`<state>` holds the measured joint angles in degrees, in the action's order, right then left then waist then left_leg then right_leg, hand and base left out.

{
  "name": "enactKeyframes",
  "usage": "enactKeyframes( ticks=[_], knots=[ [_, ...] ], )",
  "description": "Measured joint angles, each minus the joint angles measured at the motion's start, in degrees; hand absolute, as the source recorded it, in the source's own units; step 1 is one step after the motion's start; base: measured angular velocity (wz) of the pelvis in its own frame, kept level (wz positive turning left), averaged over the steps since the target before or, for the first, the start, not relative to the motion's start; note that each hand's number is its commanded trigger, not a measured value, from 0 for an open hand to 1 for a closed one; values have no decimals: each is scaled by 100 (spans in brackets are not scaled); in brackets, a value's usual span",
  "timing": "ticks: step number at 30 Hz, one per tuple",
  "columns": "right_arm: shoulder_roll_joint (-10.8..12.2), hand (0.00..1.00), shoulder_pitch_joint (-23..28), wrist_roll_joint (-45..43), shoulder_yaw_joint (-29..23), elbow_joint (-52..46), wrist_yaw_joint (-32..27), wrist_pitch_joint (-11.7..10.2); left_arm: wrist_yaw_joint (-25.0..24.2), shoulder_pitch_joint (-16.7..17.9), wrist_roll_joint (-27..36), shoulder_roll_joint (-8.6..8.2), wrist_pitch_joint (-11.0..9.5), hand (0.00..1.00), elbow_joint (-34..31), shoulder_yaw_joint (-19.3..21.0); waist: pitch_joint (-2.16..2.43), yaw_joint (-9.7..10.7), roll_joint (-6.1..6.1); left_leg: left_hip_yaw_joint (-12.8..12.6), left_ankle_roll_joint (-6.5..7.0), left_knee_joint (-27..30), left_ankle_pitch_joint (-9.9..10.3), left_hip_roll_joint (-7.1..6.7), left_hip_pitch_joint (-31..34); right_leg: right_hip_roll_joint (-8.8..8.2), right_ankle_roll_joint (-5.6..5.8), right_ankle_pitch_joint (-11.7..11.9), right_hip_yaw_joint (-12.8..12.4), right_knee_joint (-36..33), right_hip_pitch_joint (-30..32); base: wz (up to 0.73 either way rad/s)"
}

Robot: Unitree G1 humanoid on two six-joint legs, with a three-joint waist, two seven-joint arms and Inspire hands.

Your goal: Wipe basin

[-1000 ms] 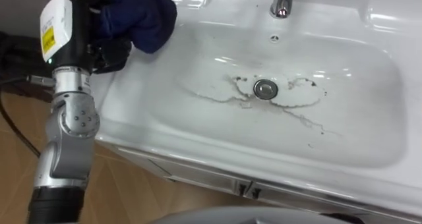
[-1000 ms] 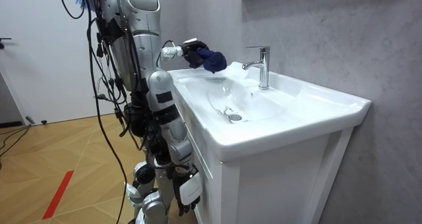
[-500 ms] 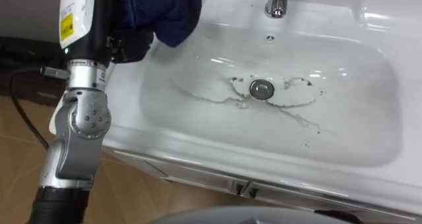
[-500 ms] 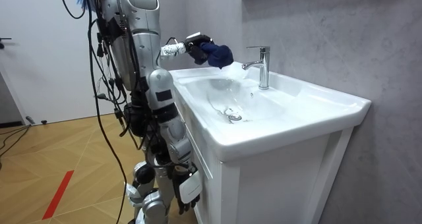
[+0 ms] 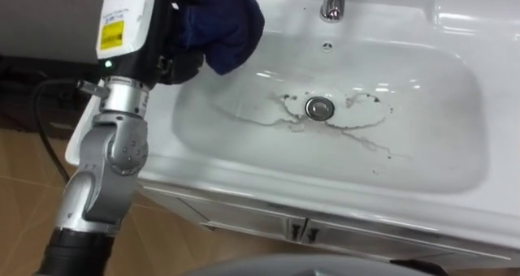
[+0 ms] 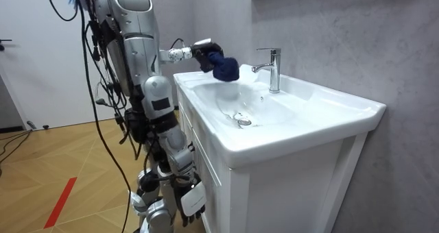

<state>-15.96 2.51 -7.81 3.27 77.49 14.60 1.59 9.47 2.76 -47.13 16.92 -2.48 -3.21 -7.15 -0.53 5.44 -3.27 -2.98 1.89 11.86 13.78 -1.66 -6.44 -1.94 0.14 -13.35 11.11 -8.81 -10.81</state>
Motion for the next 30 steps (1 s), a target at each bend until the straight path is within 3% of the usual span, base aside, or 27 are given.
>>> enactKeyframes(
  ticks=[4,11,15,20,30],
  knots=[
    [-4,0,-36,23,8,-26,0,182,-411,1,-202,3,305,100,249,-234,3,60,-12,-12,-3,103,2,48,142,14,-5,2,-4,-74,127,0],
    [32,0,1,42,127,-56,161,484,-902,1,-316,46,743,100,275,-254,12,55,-21,-95,-5,188,1,95,318,27,-43,25,-44,-183,373,-5],
    [32,0,-7,41,127,-59,230,482,-1093,1,-557,209,842,100,272,-254,11,73,-22,-158,-4,195,1,102,372,30,-43,25,-135,-194,419,-8],
    [45,0,-7,42,183,-70,194,478,-1172,1,-1012,222,969,100,321,-350,-4,81,-5,-165,-4,196,0,102,387,29,-43,25,-132,-193,428,0],
    [45,0,-71,59,228,-181,70,450,-1404,-84,-1354,223,963,100,749,-864,-9,197,-11,-172,-4,270,1,99,365,27,-44,26,-143,-196,383,0]
  ],
)
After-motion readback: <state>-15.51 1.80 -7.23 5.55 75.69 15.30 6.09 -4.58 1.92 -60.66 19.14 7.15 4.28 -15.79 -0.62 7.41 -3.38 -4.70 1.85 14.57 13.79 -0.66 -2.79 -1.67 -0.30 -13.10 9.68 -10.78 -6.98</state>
